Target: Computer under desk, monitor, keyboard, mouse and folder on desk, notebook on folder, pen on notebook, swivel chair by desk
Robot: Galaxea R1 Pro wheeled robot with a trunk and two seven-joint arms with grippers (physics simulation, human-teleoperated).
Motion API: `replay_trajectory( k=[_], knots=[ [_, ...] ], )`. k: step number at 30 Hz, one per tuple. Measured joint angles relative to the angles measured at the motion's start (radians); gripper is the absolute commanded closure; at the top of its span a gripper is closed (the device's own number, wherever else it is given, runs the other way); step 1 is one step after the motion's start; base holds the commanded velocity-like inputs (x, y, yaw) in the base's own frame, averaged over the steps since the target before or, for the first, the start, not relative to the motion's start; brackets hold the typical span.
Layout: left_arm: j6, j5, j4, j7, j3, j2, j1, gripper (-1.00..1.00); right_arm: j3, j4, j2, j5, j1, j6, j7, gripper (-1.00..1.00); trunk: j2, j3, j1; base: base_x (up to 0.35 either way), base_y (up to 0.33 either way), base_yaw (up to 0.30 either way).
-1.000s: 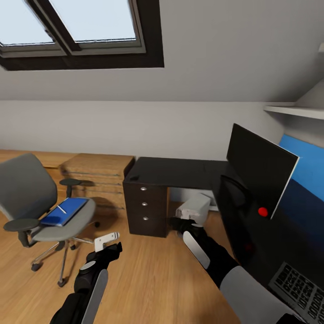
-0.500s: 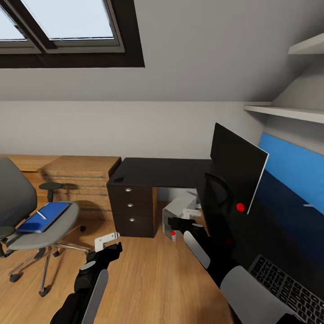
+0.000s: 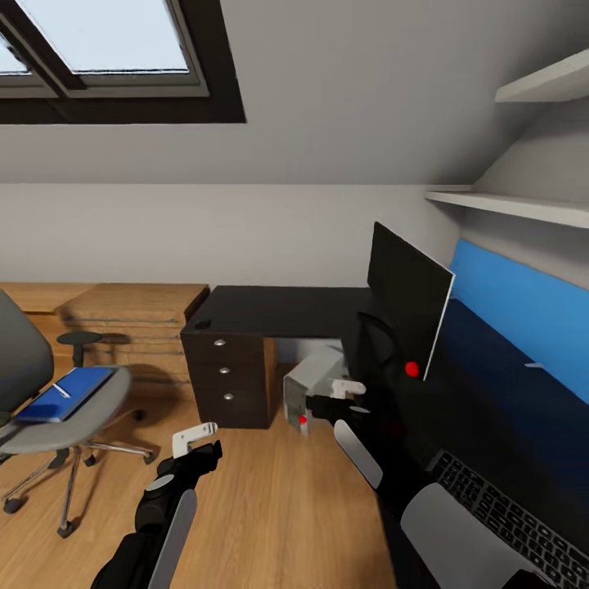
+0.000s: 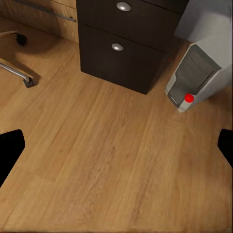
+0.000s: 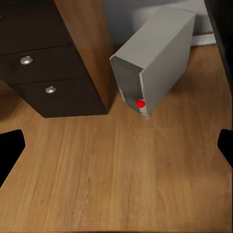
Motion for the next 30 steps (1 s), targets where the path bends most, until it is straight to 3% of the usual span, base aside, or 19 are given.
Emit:
replay_trajectory(
  k=[12,18,30],
  knots=[
    [0.000,0.000,0.000,0.000,0.000,0.000,0.000,-1.00,0.000,0.000,0.000,0.000,0.000,0.001,0.000,-1.00,0.000,0.004,0.000,-0.172,-0.297,-0.240],
    [-0.001,0.000,0.000,0.000,0.000,0.000,0.000,-1.00,0.000,0.000,0.000,0.000,0.000,0.001,0.000,-1.00,0.000,0.004,0.000,-0.119,-0.293,-0.091],
    [-0.006,0.001,-0.010,0.000,0.010,0.009,0.000,-1.00,0.000,0.003,-0.001,0.001,0.000,-0.002,0.001,-1.00,0.000,0.004,-0.001,0.222,-0.233,-0.003]
  ],
)
